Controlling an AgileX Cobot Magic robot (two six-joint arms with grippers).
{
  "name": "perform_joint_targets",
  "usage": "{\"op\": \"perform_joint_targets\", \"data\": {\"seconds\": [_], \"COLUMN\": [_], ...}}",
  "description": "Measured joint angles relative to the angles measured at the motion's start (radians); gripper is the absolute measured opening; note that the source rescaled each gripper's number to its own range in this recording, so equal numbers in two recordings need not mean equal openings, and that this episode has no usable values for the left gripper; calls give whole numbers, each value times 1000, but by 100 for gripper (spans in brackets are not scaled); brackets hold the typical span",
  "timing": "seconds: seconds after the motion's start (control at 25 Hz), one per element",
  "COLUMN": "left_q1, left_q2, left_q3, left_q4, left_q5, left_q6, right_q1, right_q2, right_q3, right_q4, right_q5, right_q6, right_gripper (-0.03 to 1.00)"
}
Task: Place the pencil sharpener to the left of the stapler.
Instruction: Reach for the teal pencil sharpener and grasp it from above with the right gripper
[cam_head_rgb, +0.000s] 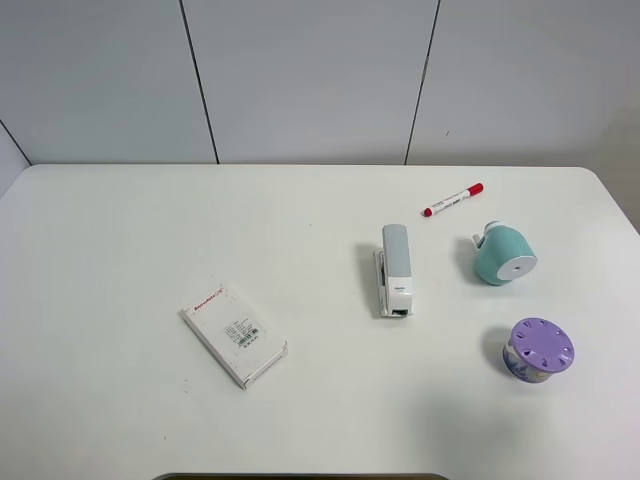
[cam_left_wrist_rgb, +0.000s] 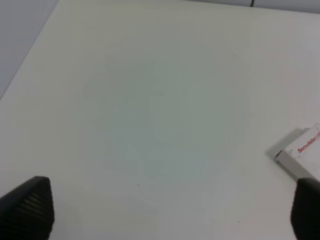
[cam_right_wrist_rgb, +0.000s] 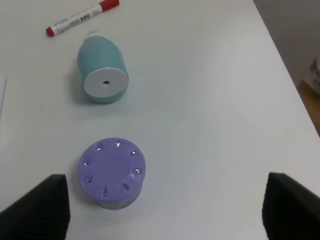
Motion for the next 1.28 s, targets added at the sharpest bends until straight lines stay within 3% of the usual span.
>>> {"op": "perform_joint_targets", "data": {"seconds": [0.56, 1.0, 1.28], "left_q1": [0, 0, 0], "left_q2": [0, 0, 0], "left_q3": [0, 0, 0], "left_q4": [0, 0, 0], "left_q5": [0, 0, 0], "left_q6": [0, 0, 0], "right_q1": [0, 0, 0], "right_q2": [576, 1041, 1169], "right_q3": [-395, -688, -780], "right_q4": [-4, 25, 34], "right_q5": [-12, 102, 157], "right_q6": [1, 1, -54], "right_gripper": [28, 28, 28]}}
